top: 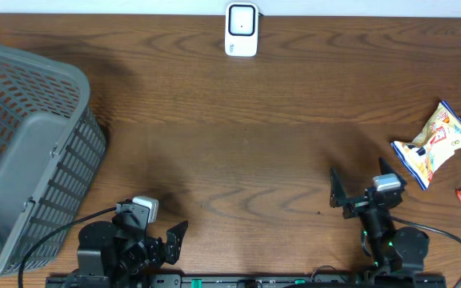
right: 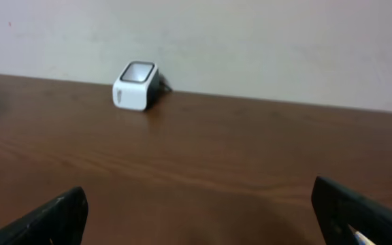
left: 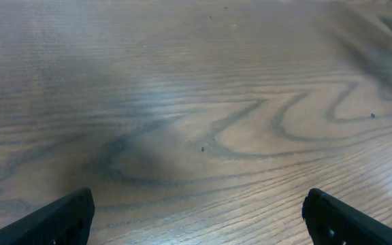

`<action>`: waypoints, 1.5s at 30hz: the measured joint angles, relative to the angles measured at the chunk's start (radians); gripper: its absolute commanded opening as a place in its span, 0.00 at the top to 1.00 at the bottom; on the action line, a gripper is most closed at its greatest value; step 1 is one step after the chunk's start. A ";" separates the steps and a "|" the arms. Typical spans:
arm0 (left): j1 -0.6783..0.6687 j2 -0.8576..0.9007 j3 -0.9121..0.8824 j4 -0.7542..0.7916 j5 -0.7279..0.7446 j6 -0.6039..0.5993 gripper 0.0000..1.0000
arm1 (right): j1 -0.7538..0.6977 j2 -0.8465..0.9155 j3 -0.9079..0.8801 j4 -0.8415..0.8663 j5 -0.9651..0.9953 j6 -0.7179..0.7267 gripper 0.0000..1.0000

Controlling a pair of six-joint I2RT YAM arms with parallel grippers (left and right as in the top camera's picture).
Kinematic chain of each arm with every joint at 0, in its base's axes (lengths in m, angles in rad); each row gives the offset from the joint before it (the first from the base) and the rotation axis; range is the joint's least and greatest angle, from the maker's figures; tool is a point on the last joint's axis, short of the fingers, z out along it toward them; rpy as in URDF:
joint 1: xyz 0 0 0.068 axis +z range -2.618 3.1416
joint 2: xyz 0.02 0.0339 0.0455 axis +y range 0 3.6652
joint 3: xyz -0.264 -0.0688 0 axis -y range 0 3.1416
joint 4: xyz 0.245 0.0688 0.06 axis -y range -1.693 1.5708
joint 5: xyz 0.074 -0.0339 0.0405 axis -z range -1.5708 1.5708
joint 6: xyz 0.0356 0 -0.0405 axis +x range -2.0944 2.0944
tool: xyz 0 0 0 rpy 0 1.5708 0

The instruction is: Scan the item barcode

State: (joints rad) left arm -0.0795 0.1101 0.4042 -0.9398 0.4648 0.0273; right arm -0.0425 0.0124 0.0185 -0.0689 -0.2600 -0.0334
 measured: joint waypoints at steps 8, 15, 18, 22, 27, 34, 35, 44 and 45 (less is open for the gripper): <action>0.000 0.000 0.000 0.000 0.000 0.000 0.02 | 0.012 0.000 -0.007 0.014 0.003 0.004 0.01; 0.000 0.000 0.000 0.000 0.000 0.000 0.02 | 0.021 0.000 -0.007 0.014 0.003 0.004 0.01; 0.000 0.000 0.000 0.000 0.000 0.000 0.02 | 0.021 0.000 -0.007 0.014 0.003 0.004 0.01; 0.000 0.000 0.000 0.000 0.000 0.000 0.02 | 0.021 0.000 -0.007 0.014 0.003 0.004 0.01; 0.000 0.000 0.000 0.000 0.000 0.000 0.02 | 0.021 0.000 -0.007 0.014 0.003 0.004 0.01; 0.000 0.000 0.000 0.000 0.000 0.000 0.02 | 0.021 0.000 -0.007 0.014 0.003 0.004 0.01; 0.000 0.000 0.000 0.000 0.000 0.000 0.02 | 0.021 0.000 -0.007 0.014 0.003 0.004 0.01; 0.001 -0.014 0.000 0.083 -0.029 0.004 0.02 | 0.021 0.000 -0.007 0.014 0.003 0.004 0.01; 0.001 -0.027 0.000 0.113 -0.041 0.004 0.02 | 0.021 0.000 -0.007 0.014 0.003 0.004 0.01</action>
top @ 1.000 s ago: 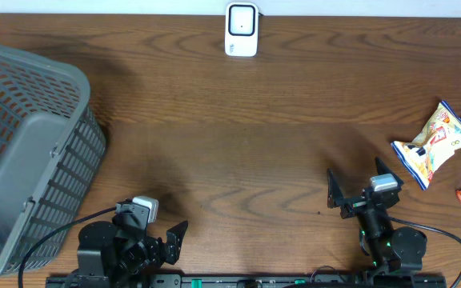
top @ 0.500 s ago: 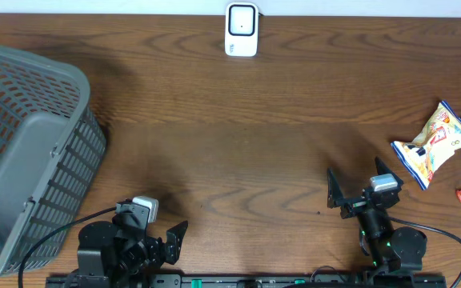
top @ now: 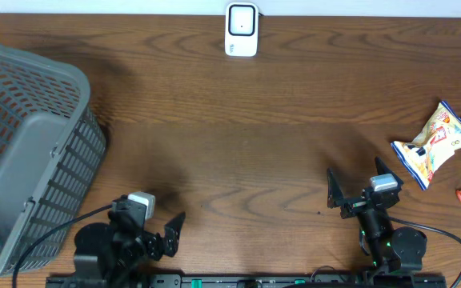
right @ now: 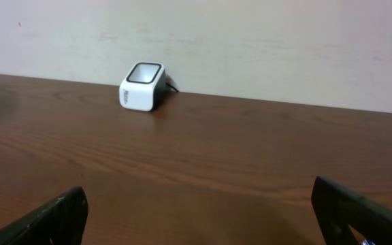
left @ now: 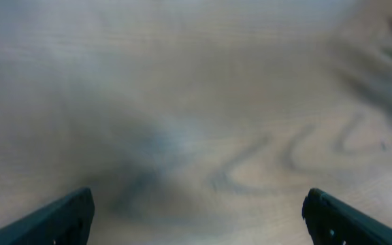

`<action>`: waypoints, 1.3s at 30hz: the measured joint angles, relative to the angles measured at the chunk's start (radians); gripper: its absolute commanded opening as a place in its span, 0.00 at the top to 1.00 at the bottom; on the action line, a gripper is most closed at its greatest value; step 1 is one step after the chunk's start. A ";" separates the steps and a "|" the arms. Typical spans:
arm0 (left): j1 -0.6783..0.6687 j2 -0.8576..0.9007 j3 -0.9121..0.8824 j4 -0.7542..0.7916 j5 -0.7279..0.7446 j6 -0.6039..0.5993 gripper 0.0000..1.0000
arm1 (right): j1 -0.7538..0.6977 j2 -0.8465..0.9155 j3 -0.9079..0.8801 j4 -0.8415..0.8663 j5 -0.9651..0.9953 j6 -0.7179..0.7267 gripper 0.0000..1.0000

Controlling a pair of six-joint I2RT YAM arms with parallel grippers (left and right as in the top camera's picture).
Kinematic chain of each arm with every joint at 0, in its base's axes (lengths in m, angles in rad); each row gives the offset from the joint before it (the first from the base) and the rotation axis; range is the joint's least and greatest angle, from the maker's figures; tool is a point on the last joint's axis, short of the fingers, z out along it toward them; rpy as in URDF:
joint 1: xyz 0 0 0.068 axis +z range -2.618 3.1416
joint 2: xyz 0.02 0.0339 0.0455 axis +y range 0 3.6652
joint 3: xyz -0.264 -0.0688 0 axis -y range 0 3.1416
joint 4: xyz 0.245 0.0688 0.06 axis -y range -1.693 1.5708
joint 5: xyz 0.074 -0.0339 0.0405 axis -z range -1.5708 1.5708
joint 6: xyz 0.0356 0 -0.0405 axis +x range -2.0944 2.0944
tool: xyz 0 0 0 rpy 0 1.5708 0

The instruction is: Scan the item barcode

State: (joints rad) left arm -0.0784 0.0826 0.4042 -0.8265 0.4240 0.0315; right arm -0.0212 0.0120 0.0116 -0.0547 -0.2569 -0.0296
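Observation:
The white barcode scanner stands at the table's far edge, and it also shows in the right wrist view as the scanner against the wall. Several snack packets lie at the right edge, among them a yellow-white one, a teal one and a red one. My left gripper is open near the front edge at the left, with only bare wood between its fingers. My right gripper is open near the front right, left of the packets, and holds nothing.
A grey slatted basket fills the left side of the table. The wooden tabletop spreads between the basket, the scanner and the packets. The left wrist view is blurred, with a sliver of a packet at its right edge.
My left arm has shifted slightly back toward the front edge, and its wrist view is now blurred. The right gripper has turned a little, so the scanner sits slightly further right in its view. Both stay open.

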 measured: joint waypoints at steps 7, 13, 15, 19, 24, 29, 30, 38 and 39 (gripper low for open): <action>0.029 -0.073 -0.014 0.267 -0.119 0.003 0.02 | 0.000 0.000 0.000 0.000 0.000 0.000 0.01; 0.032 -0.074 -0.150 0.577 -0.226 0.003 0.02 | 0.000 0.000 0.000 0.000 0.000 0.000 0.01; 0.032 -0.074 -0.213 0.660 -0.245 0.003 0.02 | 0.000 0.000 0.000 0.000 0.000 0.000 0.01; 0.032 -0.074 -0.319 0.781 -0.267 0.003 0.02 | 0.000 0.000 0.000 0.000 0.000 0.000 0.01; 0.032 -0.072 -0.380 0.796 -0.303 0.003 0.02 | 0.000 0.000 -0.001 0.002 0.000 0.000 0.01; 0.032 -0.072 -0.380 0.788 -0.352 -0.002 0.02 | 0.000 0.000 -0.001 0.001 0.000 0.000 0.01; 0.032 -0.072 -0.380 0.787 -0.356 -0.005 0.02 | 0.000 0.000 -0.001 0.001 0.000 0.000 0.01; 0.047 -0.072 -0.379 0.787 -0.372 -0.035 0.02 | 0.000 0.000 -0.001 0.001 0.000 0.000 0.01; 0.050 -0.072 -0.380 0.787 -0.372 -0.036 0.02 | 0.000 0.000 -0.001 0.001 0.000 0.000 0.01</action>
